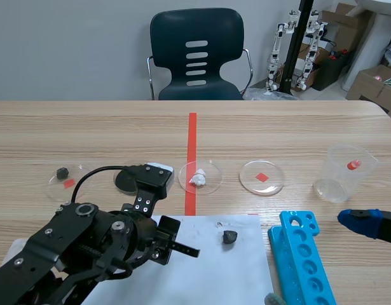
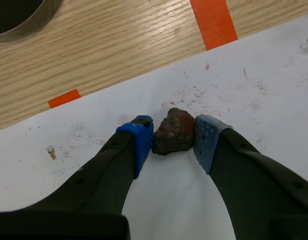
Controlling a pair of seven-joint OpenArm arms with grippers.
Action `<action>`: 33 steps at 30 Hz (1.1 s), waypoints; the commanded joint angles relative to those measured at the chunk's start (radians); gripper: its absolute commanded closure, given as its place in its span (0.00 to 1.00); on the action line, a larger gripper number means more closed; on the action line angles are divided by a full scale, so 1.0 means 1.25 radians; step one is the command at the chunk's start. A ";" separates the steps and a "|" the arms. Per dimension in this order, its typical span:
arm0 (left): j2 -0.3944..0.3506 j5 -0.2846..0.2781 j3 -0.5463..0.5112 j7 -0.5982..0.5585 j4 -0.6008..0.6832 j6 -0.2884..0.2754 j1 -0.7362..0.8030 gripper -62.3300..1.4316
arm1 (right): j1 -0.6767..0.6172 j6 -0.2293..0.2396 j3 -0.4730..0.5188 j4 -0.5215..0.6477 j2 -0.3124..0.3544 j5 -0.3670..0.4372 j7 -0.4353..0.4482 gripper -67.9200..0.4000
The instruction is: Pick up the middle mineral with the left hand
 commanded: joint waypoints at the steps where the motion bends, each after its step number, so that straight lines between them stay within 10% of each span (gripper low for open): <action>1: -0.012 -0.002 -0.004 -0.041 0.062 0.001 0.027 0.77 | 0.001 0.000 0.005 0.006 0.007 0.009 0.015 0.00; 17: -0.176 -0.020 -0.082 -0.382 0.461 -0.017 0.336 0.77 | 0.001 0.000 0.005 0.006 0.007 0.009 0.015 0.00; 33: -0.293 -0.016 -0.185 -0.613 0.579 -0.048 0.578 0.77 | 0.001 0.000 0.005 0.006 0.007 0.009 0.015 0.00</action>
